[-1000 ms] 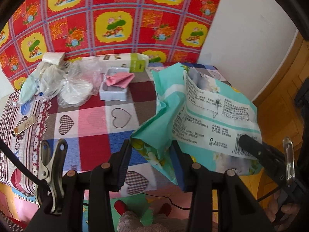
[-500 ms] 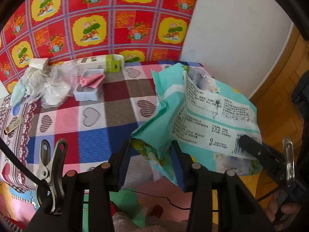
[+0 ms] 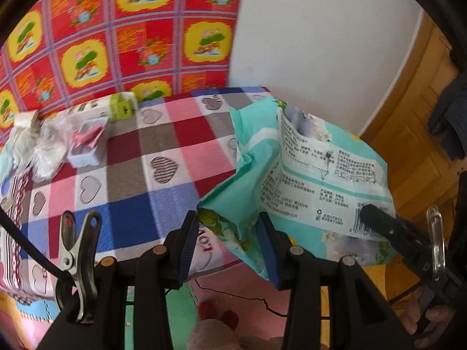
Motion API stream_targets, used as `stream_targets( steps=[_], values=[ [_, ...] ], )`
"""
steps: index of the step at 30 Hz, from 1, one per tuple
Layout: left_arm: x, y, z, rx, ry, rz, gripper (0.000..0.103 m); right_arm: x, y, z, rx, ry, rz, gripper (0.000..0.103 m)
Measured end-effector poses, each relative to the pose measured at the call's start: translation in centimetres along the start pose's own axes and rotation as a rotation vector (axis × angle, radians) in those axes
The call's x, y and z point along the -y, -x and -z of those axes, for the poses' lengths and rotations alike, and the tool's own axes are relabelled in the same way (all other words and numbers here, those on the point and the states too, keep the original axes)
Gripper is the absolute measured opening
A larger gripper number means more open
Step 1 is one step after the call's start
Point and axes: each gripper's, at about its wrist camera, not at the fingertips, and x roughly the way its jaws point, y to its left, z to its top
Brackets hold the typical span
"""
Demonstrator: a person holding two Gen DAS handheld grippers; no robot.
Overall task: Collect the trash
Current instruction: 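Carry the held packet with the right tool over the red bucket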
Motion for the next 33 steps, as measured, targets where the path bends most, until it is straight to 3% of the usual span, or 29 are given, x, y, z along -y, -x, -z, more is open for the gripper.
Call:
stream_targets(
  steps=[20, 33],
  values=[
    [8.2, -6.8, -5.2, -0.065, -0.233, 0.198, 0.043, 7.4, 2.4, -0.4, 0.085, -0.218, 0.198, 0.031],
    [13.0, -9.6, -6.8, -0.086, -0.335, 0.285, 0.043, 11.1, 4.1, -0.7, 0.153, -0.323, 0.303, 0.031]
  ],
)
